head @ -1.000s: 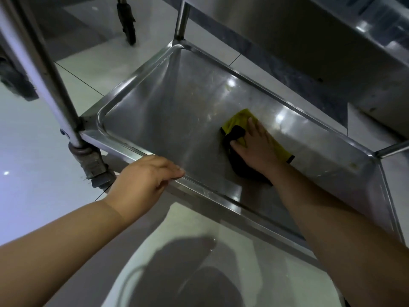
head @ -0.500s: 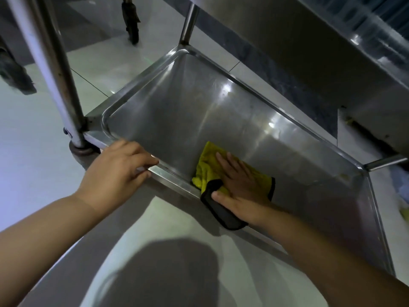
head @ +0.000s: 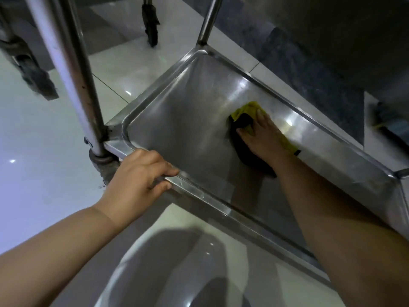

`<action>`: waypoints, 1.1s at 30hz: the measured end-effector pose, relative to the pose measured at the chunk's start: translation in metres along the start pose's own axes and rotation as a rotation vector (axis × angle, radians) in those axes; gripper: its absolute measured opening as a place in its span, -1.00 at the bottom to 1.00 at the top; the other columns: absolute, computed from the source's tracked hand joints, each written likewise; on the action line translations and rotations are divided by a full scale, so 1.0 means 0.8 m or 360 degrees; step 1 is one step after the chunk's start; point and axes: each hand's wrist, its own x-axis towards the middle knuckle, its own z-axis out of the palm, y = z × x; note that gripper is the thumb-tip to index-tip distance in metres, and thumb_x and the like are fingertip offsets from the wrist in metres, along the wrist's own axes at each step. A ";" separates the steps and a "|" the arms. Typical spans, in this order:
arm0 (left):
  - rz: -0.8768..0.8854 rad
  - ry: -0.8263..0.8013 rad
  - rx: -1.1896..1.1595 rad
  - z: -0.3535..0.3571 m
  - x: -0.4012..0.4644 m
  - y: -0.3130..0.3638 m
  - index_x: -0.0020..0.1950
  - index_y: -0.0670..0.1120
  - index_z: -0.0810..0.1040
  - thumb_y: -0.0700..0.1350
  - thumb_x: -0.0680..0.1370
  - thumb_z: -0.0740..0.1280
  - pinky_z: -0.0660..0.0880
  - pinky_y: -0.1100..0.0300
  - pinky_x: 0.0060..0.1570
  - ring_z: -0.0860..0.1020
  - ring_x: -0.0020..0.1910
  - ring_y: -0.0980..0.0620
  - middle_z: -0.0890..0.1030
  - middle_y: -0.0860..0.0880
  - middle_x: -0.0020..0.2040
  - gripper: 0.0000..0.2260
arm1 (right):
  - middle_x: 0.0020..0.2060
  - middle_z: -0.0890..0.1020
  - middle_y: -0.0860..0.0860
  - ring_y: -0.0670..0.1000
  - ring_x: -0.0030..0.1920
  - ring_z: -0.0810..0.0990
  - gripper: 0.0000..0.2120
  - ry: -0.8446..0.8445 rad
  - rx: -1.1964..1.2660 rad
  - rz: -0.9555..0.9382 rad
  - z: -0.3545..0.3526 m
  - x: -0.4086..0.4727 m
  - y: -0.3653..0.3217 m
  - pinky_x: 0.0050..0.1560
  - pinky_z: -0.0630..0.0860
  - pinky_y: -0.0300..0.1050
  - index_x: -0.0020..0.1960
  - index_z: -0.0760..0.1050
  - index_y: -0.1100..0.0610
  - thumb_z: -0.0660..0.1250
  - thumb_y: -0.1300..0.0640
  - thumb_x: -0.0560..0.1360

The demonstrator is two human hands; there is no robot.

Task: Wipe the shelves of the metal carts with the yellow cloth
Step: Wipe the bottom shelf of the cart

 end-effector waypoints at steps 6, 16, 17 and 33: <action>-0.0021 -0.0022 0.0038 -0.001 -0.004 0.003 -0.03 -0.05 0.65 0.06 0.40 0.27 0.30 0.17 -0.11 0.42 -0.12 -0.01 0.59 -0.01 -0.15 -0.71 | 0.57 -0.14 0.01 0.07 0.55 -0.18 -0.32 -0.0003 -0.0133 -0.0178 0.016 -0.065 -0.049 0.50 -0.13 0.07 0.56 0.07 -0.01 -0.03 -0.33 0.54; -0.0039 0.0033 0.0124 -0.037 -0.009 -0.019 0.01 -0.07 0.68 0.08 0.40 0.24 0.38 0.14 0.03 0.52 0.00 0.00 0.63 0.02 -0.05 -0.65 | 0.43 -0.34 -0.24 -0.20 0.44 -0.42 -0.24 -0.0204 0.0005 -0.0681 0.021 -0.178 -0.088 0.34 -0.49 -0.32 0.54 -0.08 -0.16 -0.24 -0.37 0.37; -0.0065 0.0059 0.0124 -0.037 -0.008 -0.021 -0.01 -0.07 0.68 0.09 0.39 0.25 0.36 0.14 0.00 0.50 -0.02 0.02 0.64 0.01 -0.07 -0.65 | 0.43 -0.33 -0.24 -0.20 0.45 -0.39 -0.21 -0.0192 -0.0032 -0.0706 0.019 -0.169 -0.088 0.36 -0.46 -0.31 0.55 -0.05 -0.12 -0.23 -0.36 0.37; -0.0132 0.0067 0.0026 -0.035 0.003 -0.043 -0.06 0.03 0.66 0.20 0.33 0.27 0.08 0.26 -0.17 0.37 -0.10 0.09 0.57 0.08 -0.18 -0.64 | 0.57 -0.13 0.02 0.04 0.55 -0.19 -0.39 -0.0025 -0.0082 -0.0150 -0.005 0.049 -0.089 0.52 -0.12 0.06 0.57 -0.01 0.00 0.00 -0.22 0.61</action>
